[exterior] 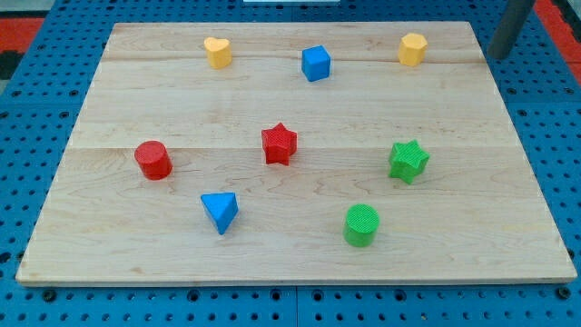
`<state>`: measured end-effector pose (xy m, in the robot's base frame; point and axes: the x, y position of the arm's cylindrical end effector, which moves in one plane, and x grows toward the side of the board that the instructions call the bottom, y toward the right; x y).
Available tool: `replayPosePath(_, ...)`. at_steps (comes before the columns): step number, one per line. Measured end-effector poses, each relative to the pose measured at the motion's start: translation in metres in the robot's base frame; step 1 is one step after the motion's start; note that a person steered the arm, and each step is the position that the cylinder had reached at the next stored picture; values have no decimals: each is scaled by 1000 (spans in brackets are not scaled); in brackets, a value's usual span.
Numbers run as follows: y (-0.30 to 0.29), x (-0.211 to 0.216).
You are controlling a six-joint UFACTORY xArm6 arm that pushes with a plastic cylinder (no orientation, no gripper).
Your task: Keep yellow heart diagonally at top left to the red star
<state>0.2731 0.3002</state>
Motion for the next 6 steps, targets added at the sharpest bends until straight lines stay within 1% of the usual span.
replayPosePath(1,-12,8)
replayPosePath(3,-100,-34)
replayPosePath(4,-203,-34)
replayPosePath(5,-260,-28)
replayPosePath(6,-291,-39)
